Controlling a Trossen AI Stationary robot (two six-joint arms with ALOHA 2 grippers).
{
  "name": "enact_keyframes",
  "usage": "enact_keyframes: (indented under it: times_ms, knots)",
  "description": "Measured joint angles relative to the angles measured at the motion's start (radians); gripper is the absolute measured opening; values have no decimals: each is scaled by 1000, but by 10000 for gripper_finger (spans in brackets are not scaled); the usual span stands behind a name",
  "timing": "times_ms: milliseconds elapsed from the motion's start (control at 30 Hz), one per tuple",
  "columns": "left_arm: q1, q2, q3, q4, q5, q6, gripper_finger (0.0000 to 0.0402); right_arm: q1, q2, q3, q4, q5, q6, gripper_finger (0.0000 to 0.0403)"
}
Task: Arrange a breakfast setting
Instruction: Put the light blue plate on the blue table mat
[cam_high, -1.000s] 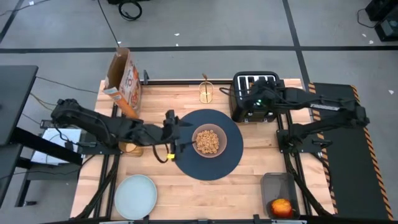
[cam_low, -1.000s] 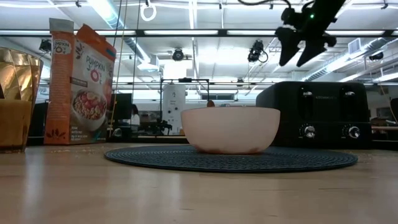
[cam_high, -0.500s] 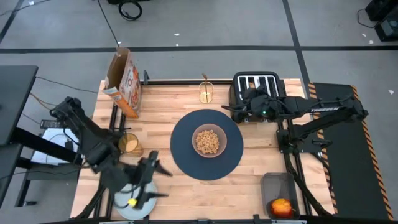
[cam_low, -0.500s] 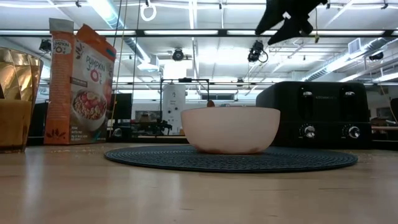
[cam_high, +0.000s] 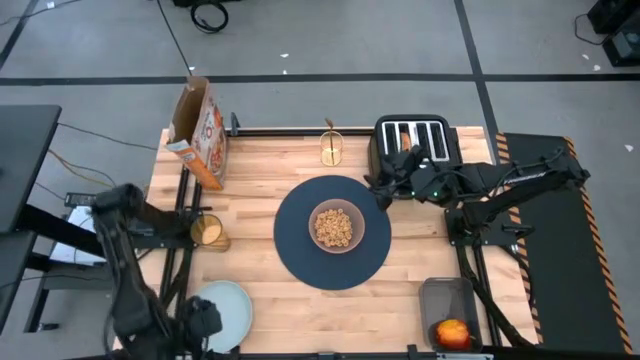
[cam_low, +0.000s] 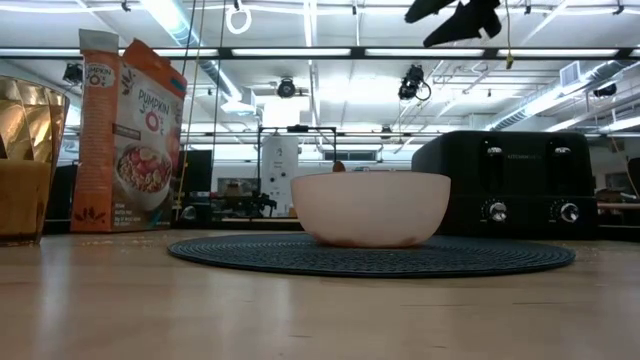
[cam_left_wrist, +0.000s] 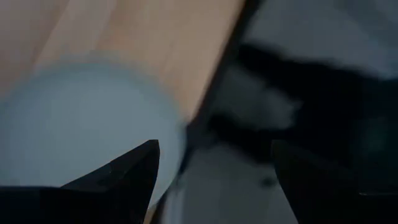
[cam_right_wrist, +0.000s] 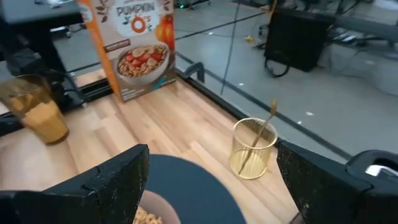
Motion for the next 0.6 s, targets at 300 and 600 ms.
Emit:
enact_keyframes:
  times_ms: [300, 600]
  knots:
    - [10, 237, -2, 94, 82, 42, 275, 91, 12, 0, 3, 95, 25, 355]
    - [51, 370, -2, 92, 72, 47, 241, 178, 20, 0, 16, 96, 55, 355]
